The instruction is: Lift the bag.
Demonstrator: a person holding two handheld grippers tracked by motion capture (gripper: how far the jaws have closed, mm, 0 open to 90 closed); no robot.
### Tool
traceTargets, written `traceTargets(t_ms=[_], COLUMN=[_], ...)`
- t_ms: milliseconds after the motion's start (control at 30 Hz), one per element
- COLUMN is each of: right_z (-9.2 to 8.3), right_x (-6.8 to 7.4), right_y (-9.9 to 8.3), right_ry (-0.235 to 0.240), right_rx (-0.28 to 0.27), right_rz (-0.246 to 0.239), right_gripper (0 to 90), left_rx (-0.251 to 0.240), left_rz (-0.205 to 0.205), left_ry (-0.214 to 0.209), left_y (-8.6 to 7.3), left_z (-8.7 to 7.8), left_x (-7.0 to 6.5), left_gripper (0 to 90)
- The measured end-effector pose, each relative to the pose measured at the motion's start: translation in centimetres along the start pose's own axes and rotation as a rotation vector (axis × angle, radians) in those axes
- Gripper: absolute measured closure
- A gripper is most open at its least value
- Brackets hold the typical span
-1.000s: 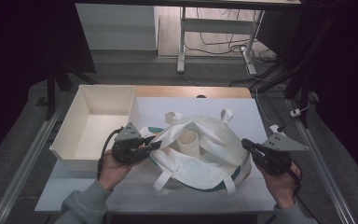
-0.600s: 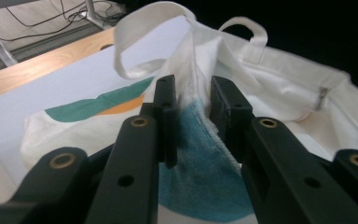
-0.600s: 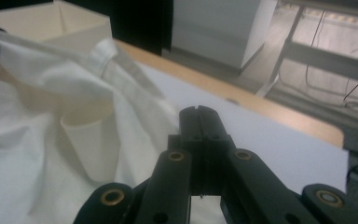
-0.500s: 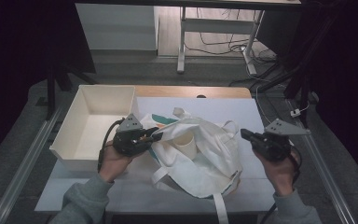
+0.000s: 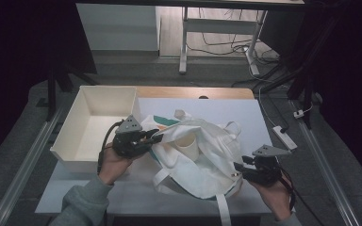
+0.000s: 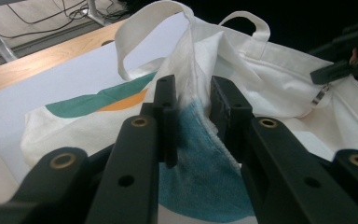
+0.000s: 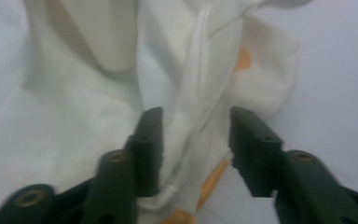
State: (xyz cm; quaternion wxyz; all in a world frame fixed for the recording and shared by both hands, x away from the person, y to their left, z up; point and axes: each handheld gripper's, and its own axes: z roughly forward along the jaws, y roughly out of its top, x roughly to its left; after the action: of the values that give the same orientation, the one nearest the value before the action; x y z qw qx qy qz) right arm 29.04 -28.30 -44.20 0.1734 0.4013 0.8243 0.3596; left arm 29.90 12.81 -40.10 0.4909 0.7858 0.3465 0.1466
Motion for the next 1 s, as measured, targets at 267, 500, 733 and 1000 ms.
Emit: traceTargets(t_ms=[267, 500, 733, 1000], right_z=[-2.6, -6.7, -9.1, -10.5], right_x=[0.4, -0.6, -1.7, -3.3], right_y=[1.7, 5.5, 9.5, 12.7], right_ry=[-0.013, -0.098, -0.166, -0.221], right_rx=[-0.113, -0.313, -0.453, -0.550], right_rz=[-0.079, -0.113, -0.128, -0.113], right_gripper=[87.5, 88.2, 88.6, 88.9], left_rx=[-0.026, -0.082, -0.130, -0.172], left_rz=[-0.005, -0.015, -0.018, -0.029], left_ry=[0.006, 0.013, 0.018, 0.020], left_y=[0.3, 1.1, 2.8, 5.1], left_z=[-0.7, -2.2, -3.1, -3.9], left_x=[0.3, 0.8, 1.6, 3.0], left_gripper=[72.6, 72.9, 73.1, 73.1])
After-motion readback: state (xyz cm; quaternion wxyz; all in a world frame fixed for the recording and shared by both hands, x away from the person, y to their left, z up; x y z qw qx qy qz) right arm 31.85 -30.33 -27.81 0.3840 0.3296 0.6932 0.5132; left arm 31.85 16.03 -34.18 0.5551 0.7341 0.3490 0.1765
